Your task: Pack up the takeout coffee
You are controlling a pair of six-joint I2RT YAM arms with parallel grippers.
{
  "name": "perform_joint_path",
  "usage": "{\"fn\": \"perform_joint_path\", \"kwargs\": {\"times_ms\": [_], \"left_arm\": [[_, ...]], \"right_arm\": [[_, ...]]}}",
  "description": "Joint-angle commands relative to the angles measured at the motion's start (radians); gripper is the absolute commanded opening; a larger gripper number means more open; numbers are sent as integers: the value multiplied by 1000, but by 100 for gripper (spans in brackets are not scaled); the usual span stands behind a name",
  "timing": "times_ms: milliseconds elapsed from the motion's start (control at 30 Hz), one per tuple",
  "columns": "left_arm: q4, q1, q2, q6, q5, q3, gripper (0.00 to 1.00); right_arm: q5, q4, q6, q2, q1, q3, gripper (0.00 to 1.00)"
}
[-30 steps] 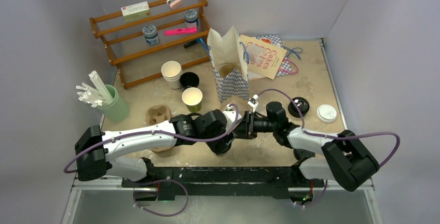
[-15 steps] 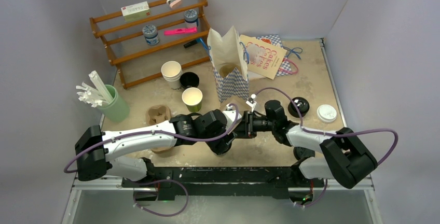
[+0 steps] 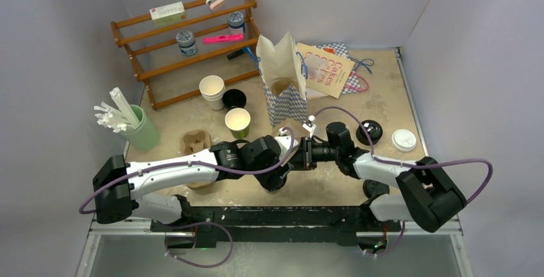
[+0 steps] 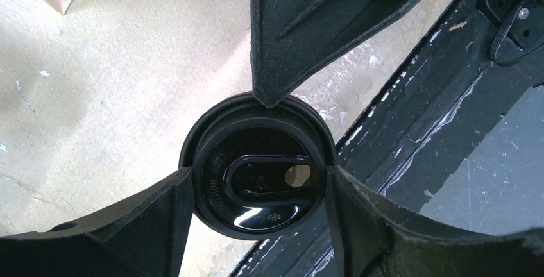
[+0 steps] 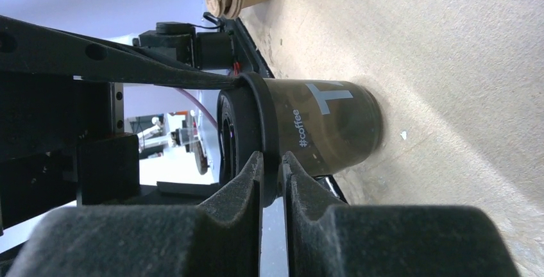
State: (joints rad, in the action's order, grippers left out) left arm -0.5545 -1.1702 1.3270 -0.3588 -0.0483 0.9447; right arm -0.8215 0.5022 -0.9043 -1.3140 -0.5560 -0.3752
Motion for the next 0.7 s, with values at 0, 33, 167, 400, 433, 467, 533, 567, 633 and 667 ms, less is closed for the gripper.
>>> {"fn": "perform_joint_path", "kwargs": {"times_ms": [0, 33, 167, 400, 433, 467, 533, 567, 633, 667], "left_arm": [[-95, -16, 74, -74, 96, -82, 43], [-96, -17, 75, -75, 93, -83, 43], [-104, -24, 76, -86, 83, -90, 43], [-106, -44, 79, -110, 55, -96, 44], [-106, -48, 77, -113, 51, -97, 44], [-105, -51, 76, -115, 50, -101, 44], [-107, -55, 70, -120, 50, -106, 44], [-107, -57, 68, -122, 51, -109, 44], [-105, -57, 67, -126, 26, -112, 44], [-104, -58, 67, -128, 23, -114, 44]], "right_arm": [[61, -236, 101, -56, -16, 47, 15], [62, -239, 102, -49, -16, 54, 15], [87, -300, 137, -18, -24, 57, 18], [90, -317, 139, 46, -35, 51, 31], [90, -331, 138, 67, -35, 44, 32], [93, -347, 139, 90, -35, 38, 33], [93, -374, 143, 120, -36, 32, 33], [89, -384, 147, 131, -37, 33, 33], [82, -394, 150, 141, -40, 41, 33], [77, -396, 149, 146, -43, 47, 33]]}}
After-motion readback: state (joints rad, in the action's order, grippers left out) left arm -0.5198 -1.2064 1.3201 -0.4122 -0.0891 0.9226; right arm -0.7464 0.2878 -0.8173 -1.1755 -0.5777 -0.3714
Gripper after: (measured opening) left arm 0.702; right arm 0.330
